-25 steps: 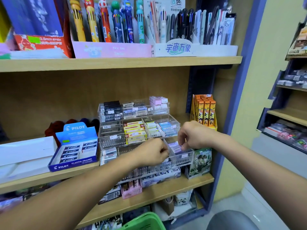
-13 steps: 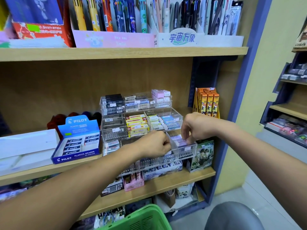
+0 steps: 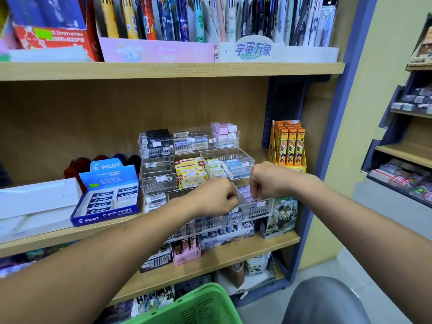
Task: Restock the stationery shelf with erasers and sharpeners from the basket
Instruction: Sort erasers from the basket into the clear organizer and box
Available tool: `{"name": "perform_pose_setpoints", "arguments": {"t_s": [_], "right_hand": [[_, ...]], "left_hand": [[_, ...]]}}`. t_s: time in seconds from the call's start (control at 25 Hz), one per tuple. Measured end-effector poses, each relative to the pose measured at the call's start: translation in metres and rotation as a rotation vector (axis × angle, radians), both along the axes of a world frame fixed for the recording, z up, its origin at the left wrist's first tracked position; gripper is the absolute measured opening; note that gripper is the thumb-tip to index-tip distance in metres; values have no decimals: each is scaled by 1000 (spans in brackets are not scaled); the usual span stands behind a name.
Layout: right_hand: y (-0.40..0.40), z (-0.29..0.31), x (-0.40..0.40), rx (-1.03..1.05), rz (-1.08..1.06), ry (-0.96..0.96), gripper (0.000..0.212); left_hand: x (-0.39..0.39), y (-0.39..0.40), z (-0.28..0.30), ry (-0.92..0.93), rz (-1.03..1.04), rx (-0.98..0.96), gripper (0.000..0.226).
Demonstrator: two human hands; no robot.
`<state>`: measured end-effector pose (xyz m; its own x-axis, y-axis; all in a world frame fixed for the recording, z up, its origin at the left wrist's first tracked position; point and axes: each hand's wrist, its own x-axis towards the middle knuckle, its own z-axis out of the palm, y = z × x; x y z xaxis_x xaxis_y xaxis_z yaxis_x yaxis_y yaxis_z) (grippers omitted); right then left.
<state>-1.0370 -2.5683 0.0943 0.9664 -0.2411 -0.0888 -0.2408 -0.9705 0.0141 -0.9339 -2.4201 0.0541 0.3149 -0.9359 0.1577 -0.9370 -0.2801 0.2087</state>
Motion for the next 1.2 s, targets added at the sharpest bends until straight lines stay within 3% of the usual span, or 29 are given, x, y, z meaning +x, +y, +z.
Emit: {"name": "perform_pose_setpoints", "arguments": {"t_s": [0.2,0.36,0.44,0.56,0.68,0.76,0.84,1.0,1.2], "right_hand": [[45,20,-13,181,65,-289,21],[123,-12,-19,423,200,-347,23],[156,-42,-18,522,232,-295,23],[201,-116,-9,526,318,-33,19],[223,-208,13,520,308,190,28],[226,-262,27,483,262,309,18],[222,-318,41,450,236,449,8],[199,-411,50,391,79,612,45],[184,-491,31,441,-220,638,81]], "left_hand": [[-9,34,10,-21,66,-250,18],[-27,108,9,-41,79,-402,13],[-37,151,-8,-2,124,-293,15],[-36,198,-67,78,154,90,8],[-23,207,-149,260,200,438,10],[-14,198,-204,325,248,559,17],[-3,188,-261,427,303,626,23],[10,184,-355,628,453,635,11],[6,216,-455,829,780,593,54]]}}
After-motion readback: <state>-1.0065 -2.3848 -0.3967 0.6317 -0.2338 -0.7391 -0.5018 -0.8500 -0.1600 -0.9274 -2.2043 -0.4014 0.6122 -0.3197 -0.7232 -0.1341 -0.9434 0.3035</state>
